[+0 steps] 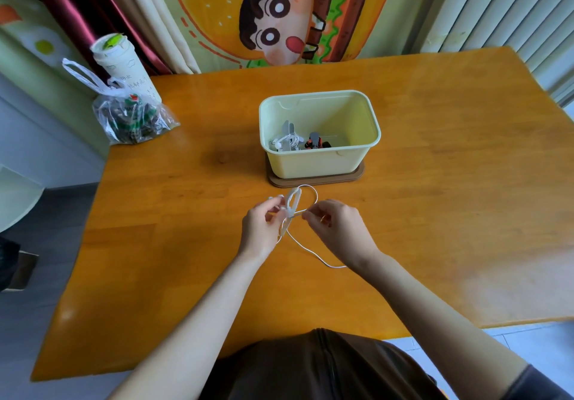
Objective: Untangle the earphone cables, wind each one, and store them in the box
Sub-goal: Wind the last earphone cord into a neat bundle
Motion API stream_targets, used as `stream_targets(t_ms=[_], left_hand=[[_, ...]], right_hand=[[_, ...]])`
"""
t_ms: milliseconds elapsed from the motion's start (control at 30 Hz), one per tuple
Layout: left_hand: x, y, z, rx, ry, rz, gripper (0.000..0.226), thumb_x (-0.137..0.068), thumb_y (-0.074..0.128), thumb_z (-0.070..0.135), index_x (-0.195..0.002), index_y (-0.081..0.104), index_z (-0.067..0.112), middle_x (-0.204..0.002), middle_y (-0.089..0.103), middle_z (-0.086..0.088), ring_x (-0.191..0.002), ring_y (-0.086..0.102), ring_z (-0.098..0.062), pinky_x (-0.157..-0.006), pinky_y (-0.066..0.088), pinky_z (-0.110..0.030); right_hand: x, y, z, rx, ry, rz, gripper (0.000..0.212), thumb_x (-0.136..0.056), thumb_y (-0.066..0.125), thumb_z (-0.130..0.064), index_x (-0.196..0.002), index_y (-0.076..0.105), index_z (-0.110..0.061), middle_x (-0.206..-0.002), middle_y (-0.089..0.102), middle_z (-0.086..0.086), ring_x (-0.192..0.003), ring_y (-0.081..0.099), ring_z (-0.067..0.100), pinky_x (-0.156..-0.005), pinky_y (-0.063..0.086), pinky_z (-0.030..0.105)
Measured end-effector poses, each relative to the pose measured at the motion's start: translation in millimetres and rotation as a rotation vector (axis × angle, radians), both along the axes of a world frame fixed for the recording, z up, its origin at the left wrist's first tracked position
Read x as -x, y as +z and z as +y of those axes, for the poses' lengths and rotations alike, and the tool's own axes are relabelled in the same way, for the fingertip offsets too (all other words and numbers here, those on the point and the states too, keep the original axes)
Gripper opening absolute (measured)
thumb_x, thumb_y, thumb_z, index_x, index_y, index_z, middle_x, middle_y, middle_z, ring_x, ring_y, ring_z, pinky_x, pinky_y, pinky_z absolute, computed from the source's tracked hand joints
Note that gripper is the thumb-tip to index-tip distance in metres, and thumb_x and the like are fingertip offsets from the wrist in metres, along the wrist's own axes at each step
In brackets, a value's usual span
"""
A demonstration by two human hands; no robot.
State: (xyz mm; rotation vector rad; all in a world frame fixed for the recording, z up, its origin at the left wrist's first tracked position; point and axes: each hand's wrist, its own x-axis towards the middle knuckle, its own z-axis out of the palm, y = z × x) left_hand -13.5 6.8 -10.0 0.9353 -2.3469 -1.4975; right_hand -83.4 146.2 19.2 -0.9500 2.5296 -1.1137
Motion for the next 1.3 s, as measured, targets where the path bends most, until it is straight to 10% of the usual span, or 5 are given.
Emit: stream_targets(t_ms=[200, 400, 633, 1100, 1300], left_hand=[[1, 9, 2, -0.03, -0.256, -0.035, 0.026, -0.092, 0.061, 0.014, -0.117, 0.067, 0.012, -0.103, 0.067, -0.002, -0.082, 0.056, -0.012, -0.071, 0.045, -0.011], [-1, 28, 8, -0.52, -0.362, 0.102, 0.027, -0.09, 0.06, 0.011, -0.117, 0.066, 0.013, -0.103, 0.07, 0.002, -0.092, 0.063, -0.006, -0.081, 0.049, -0.019], [13, 36, 13, -0.878, -0.027, 0.274, 0.02, -0.092, 0.053, 0.01, -0.103, 0.067, 0.02, -0.086, 0.072, 0.006, -0.08, 0.064, -0.009, -0.077, 0.046, -0.025], [15, 33, 12, -0.933, 0.323, 0.299, 0.019, -0.094, 0.055, 0.014, -0.111, 0.065, 0.014, -0.098, 0.067, -0.003, -0.095, 0.061, -0.018, -0.091, 0.047, -0.033], [13, 26, 9, -0.77, 0.348, 0.221, 0.024, -0.093, 0.059, 0.013, -0.115, 0.065, 0.008, -0.082, 0.066, -0.002, -0.076, 0.059, -0.012, -0.07, 0.048, -0.022]], right_hand=[[26, 8, 9, 0.042, -0.064, 0.043, 0.014, -0.086, 0.067, -0.025, -0.081, 0.068, -0.012, -0.075, 0.057, -0.006, -0.068, 0.052, 0.012, -0.062, 0.04, 0.021], [39, 6, 13, 0.049, -0.145, -0.058, 0.014, -0.085, 0.067, -0.023, -0.077, 0.068, -0.012, -0.062, 0.053, -0.017, -0.058, 0.05, 0.002, -0.056, 0.036, 0.009], [9, -5, 5, 0.119, -0.133, -0.286, 0.03, -0.094, 0.054, -0.025, -0.067, 0.061, -0.012, -0.06, 0.059, 0.001, -0.053, 0.05, 0.007, -0.054, 0.039, 0.02], [-9, 0, 1, 0.084, 0.017, -0.36, 0.021, -0.097, 0.048, -0.022, -0.083, 0.064, -0.021, -0.068, 0.057, -0.005, -0.054, 0.047, 0.004, -0.053, 0.039, 0.015], [-3, 5, 4, 0.016, 0.06, -0.131, 0.021, -0.095, 0.052, -0.022, -0.085, 0.069, -0.016, -0.066, 0.052, -0.017, -0.055, 0.048, 0.008, -0.054, 0.036, 0.02]])
